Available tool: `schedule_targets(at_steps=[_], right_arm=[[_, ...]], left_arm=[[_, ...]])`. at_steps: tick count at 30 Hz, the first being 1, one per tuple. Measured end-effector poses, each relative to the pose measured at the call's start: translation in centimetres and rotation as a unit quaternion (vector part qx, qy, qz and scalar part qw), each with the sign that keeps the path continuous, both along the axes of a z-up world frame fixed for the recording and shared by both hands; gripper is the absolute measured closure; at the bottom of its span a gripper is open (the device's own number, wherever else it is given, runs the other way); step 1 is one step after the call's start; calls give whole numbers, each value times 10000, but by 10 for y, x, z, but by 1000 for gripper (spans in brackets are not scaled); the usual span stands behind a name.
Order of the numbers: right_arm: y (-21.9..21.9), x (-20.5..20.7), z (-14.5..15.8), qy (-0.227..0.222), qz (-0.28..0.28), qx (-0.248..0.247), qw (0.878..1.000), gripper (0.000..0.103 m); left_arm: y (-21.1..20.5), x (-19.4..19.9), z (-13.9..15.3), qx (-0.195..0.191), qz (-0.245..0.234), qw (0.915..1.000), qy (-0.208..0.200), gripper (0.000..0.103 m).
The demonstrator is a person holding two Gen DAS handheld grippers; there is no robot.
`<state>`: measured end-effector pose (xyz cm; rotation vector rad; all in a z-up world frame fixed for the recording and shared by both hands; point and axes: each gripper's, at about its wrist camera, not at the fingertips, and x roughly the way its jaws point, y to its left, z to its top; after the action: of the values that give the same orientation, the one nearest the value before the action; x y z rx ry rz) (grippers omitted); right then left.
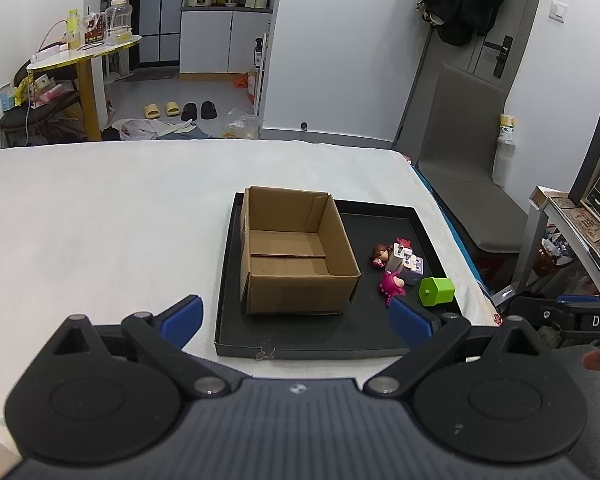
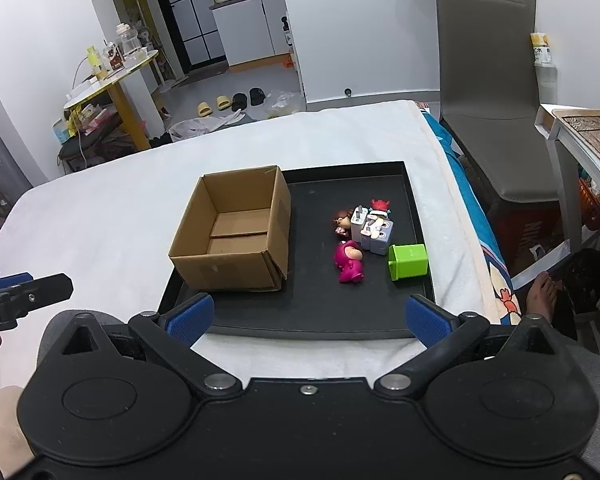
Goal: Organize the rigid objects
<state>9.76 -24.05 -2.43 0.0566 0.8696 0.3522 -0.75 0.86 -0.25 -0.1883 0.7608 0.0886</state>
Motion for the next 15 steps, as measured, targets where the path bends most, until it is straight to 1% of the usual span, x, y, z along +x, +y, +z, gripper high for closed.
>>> schedule_targets(at_steps=[3,6,15], right_arm=[[0,0,-1,10,-11,-39,10000,0],[1,-1,-2,23,-9,-30,10000,0],[4,-1,-3,50,56,-86,9999,0]], left_arm=[[1,-2,2,-123,-29,9999,-28,4],[0,-3,4,-4,-25,10000,-49,4],[0,-3,3,27,-31,10000,-10,4]])
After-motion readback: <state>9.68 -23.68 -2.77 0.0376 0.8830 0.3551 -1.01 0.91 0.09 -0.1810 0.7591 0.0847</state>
